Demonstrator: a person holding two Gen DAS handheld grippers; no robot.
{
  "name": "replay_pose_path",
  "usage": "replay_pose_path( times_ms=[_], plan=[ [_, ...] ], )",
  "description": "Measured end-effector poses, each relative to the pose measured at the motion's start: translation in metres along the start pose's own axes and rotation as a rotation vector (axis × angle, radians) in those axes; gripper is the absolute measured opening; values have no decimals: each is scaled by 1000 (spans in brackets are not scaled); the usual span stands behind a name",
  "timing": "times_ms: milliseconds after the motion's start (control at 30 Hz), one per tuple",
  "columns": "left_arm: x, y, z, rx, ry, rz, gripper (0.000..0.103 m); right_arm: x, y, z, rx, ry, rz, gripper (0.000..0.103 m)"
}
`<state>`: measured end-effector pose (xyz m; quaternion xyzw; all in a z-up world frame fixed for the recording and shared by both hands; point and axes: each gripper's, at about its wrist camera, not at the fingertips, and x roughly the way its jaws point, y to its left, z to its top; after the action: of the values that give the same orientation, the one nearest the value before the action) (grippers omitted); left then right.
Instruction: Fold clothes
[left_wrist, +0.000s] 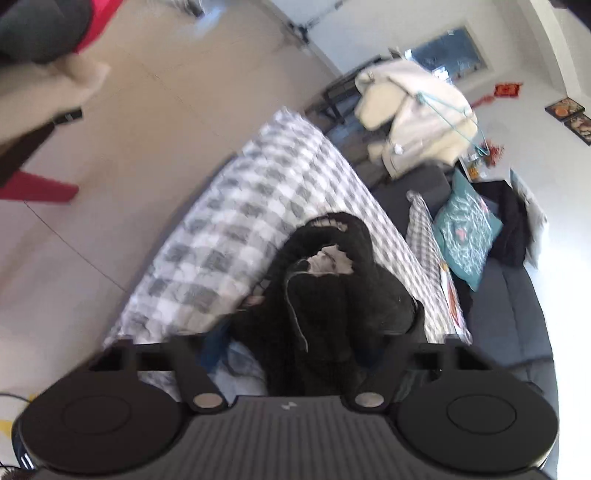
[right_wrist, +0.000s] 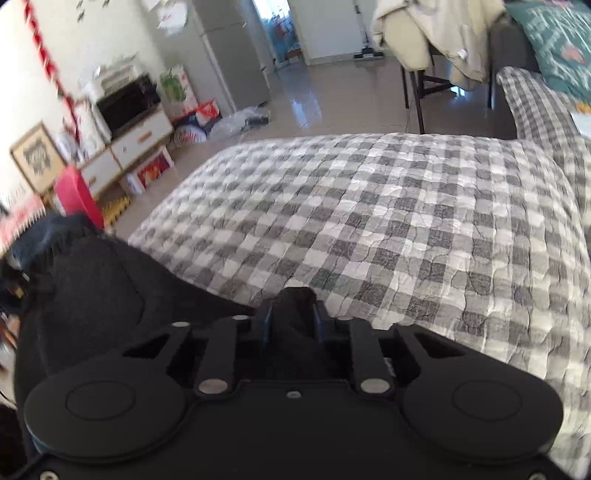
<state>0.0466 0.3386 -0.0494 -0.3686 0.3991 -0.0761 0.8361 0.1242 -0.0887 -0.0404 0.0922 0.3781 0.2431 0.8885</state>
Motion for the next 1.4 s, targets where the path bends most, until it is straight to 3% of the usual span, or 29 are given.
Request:
replay_pose_path(
  times_ms=[67,200,333,400,500,600,633,667,700,833,900,1000,1100,1167,1400],
  plan=[
    [-9,-12,-2,55,-51,17,30,-8,-3,5,37,-54,5,9],
    [-28,-33,5,135,-160,-17,29,-20,0,21,60,-156,-21,9],
    [-27,-36,19,132,-183,4,29,-24,-3,46,114,-229,-6,7],
    [-20,-33,28,137,-171,44,29,-17,-1,59,86,-229,-5,7],
    [-1,-22,28,128,-90,124,34,6,4,65,51,-172,-32,8],
    [11,-17,26,136,-55,179,51,30,-2,58,48,-98,-90,11],
    [10,-17,29,135,-55,186,55,42,-6,53,38,-70,-154,20],
    [7,-19,30,139,-58,194,58,43,-11,51,53,-76,-171,36],
    [3,-21,31,143,-61,202,60,43,-16,49,68,-82,-183,40],
    [-12,-38,29,209,-118,294,72,3,-34,54,153,-151,-198,46],
    [-21,-55,21,298,-178,381,74,-24,-45,53,198,-154,-239,51],
    [-32,-77,8,384,-252,424,75,-68,-64,40,281,-131,-357,55],
    [-38,-95,-5,431,-276,380,75,-107,-83,19,365,-96,-484,57],
    [-37,-107,-15,464,-255,311,76,-134,-94,2,418,-74,-562,57],
    [-5,-153,-57,623,-93,103,77,-231,-105,-57,485,-50,-728,58]
  ],
)
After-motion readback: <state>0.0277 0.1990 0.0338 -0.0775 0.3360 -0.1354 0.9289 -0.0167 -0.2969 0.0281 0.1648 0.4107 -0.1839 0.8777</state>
